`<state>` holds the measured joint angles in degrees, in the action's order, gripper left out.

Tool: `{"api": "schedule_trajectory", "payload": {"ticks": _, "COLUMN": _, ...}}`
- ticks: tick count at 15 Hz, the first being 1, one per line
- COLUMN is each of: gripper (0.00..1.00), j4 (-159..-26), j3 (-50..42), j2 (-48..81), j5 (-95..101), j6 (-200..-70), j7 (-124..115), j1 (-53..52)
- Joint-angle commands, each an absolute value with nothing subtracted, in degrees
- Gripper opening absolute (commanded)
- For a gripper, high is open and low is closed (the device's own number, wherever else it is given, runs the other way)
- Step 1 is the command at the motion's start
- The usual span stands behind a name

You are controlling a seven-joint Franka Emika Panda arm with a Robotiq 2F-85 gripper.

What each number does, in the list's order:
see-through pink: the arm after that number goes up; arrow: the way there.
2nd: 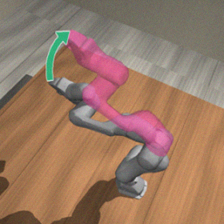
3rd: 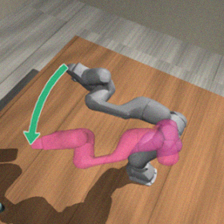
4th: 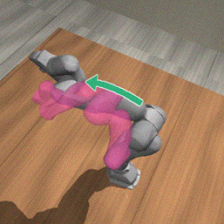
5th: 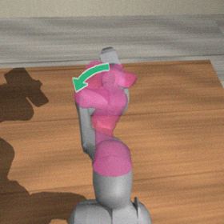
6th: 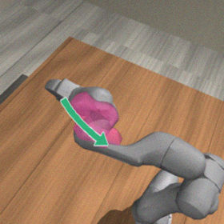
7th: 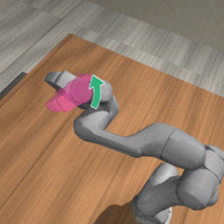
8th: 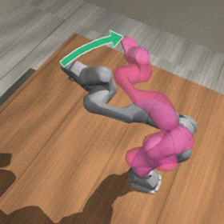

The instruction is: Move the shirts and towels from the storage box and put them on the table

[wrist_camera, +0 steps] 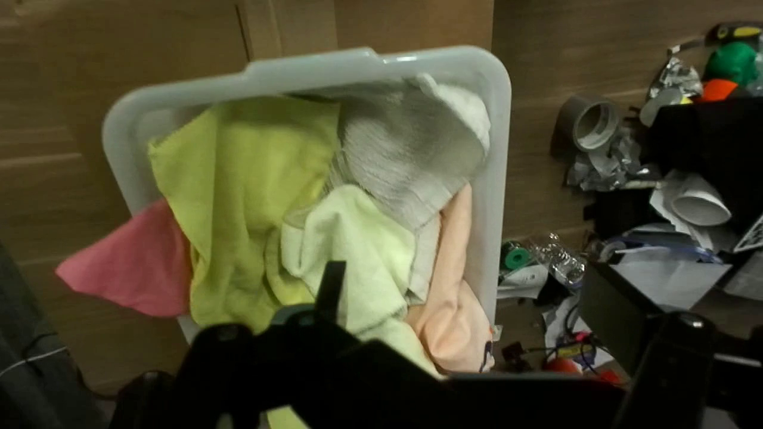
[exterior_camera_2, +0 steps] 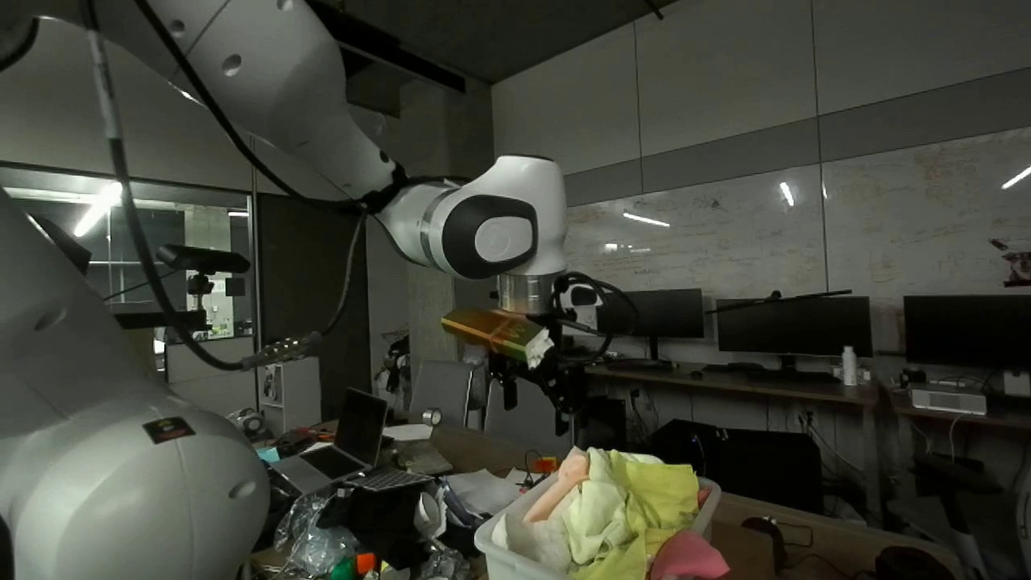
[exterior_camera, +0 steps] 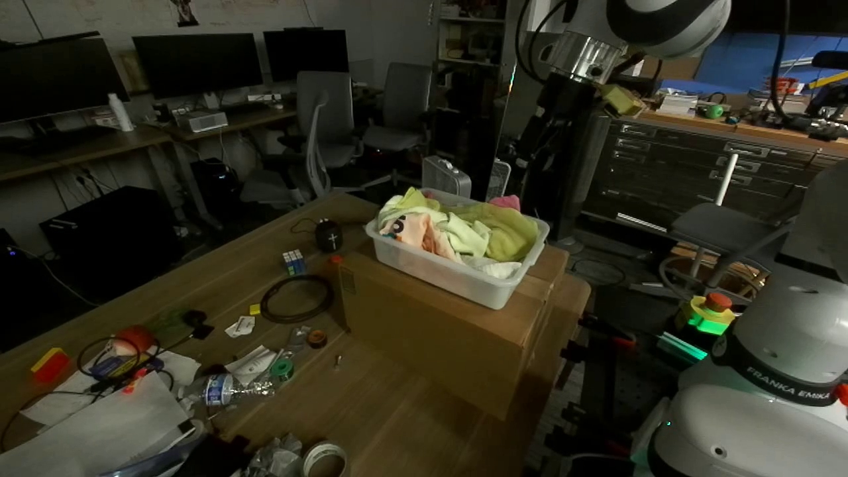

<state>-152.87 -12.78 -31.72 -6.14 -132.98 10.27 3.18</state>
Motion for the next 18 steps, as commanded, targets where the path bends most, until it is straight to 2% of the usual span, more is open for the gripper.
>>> {"api": "schedule_trajectory", "payload": {"ticks": 1, "gripper": 1.00, "j4": -150.4, "j3": -12.5, "j2": -25.5, "j5": -11.3, "j6": -141.5, "j7": 12.1, "j1": -0.4}}
{"api": "schedule_trajectory", "payload": {"ticks": 6, "gripper": 1.00, "j4": -146.7, "j3": -10.4, "j2": -14.0, "j5": -12.7, "j6": -150.0, "j7": 10.4, "j1": -2.7}}
{"api": "schedule_trajectory", "payload": {"ticks": 12, "gripper": 1.00, "j4": -141.2, "j3": -5.3, "j2": -1.4, "j5": 7.4, "j6": -149.8, "j7": 6.1, "j1": 2.1}}
{"api": "schedule_trajectory", "payload": {"ticks": 18, "gripper": 1.00, "j4": -138.1, "j3": -6.3, "j2": 3.6, "j5": 25.7, "j6": -151.4, "j7": 1.0, "j1": 3.6}}
